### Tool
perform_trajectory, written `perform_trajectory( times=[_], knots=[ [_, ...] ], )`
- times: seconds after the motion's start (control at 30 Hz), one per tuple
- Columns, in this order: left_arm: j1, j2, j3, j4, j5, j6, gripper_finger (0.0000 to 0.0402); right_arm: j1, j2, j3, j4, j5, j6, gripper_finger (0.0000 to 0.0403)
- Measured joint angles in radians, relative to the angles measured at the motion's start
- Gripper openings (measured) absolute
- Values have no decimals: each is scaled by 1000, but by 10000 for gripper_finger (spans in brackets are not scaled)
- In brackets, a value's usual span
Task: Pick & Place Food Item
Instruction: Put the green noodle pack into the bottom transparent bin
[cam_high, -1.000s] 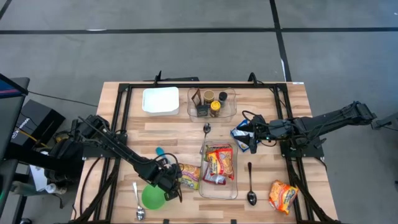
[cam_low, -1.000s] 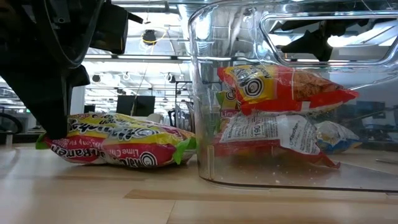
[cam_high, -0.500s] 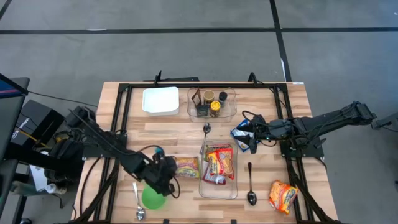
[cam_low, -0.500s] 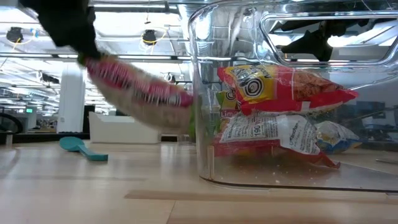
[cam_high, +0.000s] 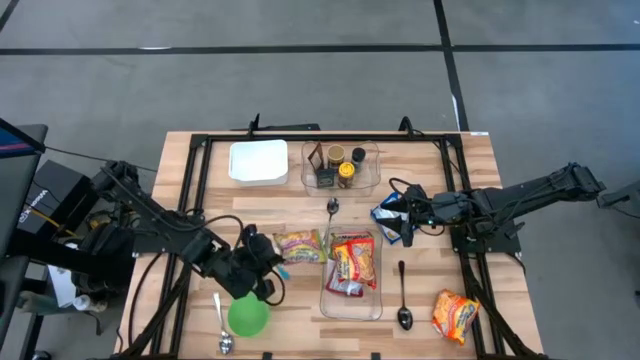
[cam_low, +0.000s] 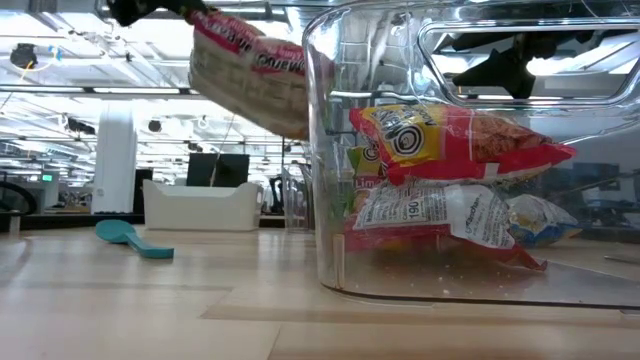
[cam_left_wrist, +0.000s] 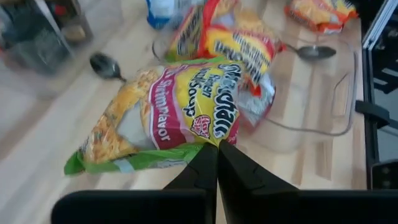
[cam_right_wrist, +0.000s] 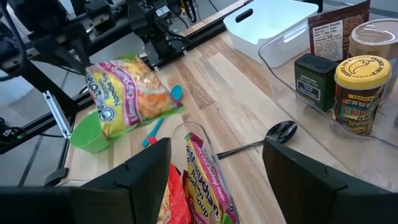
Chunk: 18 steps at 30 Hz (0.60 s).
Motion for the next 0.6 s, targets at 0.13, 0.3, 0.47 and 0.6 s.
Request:
perform_trajectory(
  times=[0.13,0.3,0.47,0.6],
  knots=[
    [11,-5,0,57,-26,61,0,1,0,0,7,0,-1,248],
    [40,-5,0,123,-28,114,0,4,0,0,34,1,-36,248],
    [81,-5,0,173,-31,116,0,43,0,0,155,0,-158,248],
    [118,-5,0,191,-31,117,0,93,3,0,227,0,-248,248]
  ],
)
